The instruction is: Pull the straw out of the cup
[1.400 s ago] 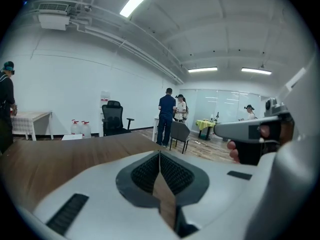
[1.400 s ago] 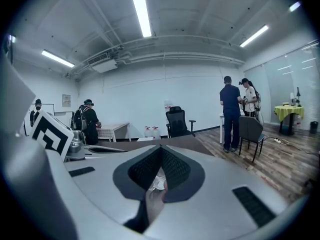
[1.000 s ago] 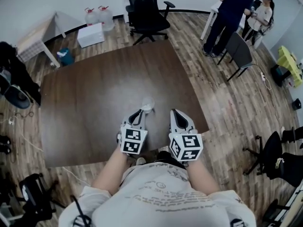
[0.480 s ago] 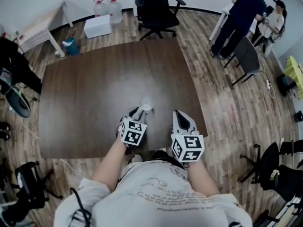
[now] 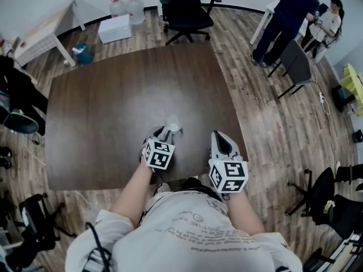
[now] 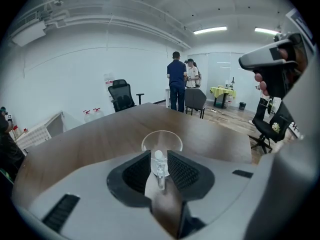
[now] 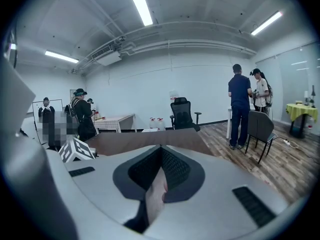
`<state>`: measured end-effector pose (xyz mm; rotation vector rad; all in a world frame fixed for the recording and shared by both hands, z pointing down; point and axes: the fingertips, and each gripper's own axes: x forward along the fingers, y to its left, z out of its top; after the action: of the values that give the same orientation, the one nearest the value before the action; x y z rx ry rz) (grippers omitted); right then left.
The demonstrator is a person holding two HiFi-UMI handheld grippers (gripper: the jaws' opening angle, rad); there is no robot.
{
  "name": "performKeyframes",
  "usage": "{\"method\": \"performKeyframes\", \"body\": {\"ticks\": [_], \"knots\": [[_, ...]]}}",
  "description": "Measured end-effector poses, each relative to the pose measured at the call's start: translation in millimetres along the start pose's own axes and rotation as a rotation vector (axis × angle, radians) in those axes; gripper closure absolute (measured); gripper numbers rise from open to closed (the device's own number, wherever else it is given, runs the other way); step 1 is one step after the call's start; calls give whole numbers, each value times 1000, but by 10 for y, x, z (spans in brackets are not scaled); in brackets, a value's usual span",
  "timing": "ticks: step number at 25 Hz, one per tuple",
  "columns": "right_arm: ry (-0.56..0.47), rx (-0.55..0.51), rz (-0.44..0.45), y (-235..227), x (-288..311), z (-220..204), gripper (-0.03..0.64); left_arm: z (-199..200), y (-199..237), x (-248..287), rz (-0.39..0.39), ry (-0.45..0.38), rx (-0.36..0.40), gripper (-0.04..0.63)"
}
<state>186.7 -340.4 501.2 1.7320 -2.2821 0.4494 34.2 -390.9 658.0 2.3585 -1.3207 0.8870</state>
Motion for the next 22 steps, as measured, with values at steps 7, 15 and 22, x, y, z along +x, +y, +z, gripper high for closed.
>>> {"method": "performKeyframes", "body": {"ticks": [7, 15, 22], "knots": [[14, 15, -21, -71, -23, -59, 601, -16, -50, 88, -47, 18, -29, 500], [17, 15, -17, -22, 3, -59, 601, 12, -34, 115, -56, 15, -36, 546], [13, 16, 0, 69, 34, -78, 601, 145, -49, -70, -82, -33, -27, 547]]}}
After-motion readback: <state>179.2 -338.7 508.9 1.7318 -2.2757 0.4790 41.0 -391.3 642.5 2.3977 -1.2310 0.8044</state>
